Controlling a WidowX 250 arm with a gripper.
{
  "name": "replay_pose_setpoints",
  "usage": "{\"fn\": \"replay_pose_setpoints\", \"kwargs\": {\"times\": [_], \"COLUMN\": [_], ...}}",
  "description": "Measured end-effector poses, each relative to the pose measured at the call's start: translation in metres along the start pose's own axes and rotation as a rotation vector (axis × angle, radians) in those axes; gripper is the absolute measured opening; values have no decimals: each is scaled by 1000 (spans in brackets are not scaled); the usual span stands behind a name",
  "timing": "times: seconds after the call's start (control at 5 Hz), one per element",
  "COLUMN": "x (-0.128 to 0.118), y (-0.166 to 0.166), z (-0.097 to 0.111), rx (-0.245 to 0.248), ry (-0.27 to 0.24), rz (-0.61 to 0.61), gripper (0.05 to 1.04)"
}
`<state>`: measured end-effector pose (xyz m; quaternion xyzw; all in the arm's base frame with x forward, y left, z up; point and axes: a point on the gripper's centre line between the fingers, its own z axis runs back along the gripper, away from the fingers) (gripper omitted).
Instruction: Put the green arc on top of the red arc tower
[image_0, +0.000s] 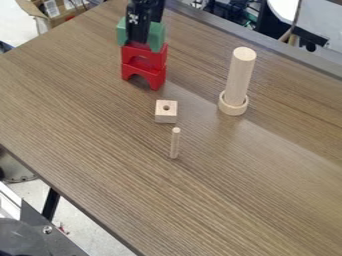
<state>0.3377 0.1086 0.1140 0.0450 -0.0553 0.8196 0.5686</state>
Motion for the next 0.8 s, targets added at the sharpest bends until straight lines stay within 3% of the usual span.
{"fn": "replay_pose_setpoints", "kwargs": {"times": [0.4, 0.8], "x": [9, 0], "y": [5, 44], "z": [44, 59], "rx": [-70, -102], "ry": [21, 5], "rz": [32, -125], "gripper": [999, 999]}}
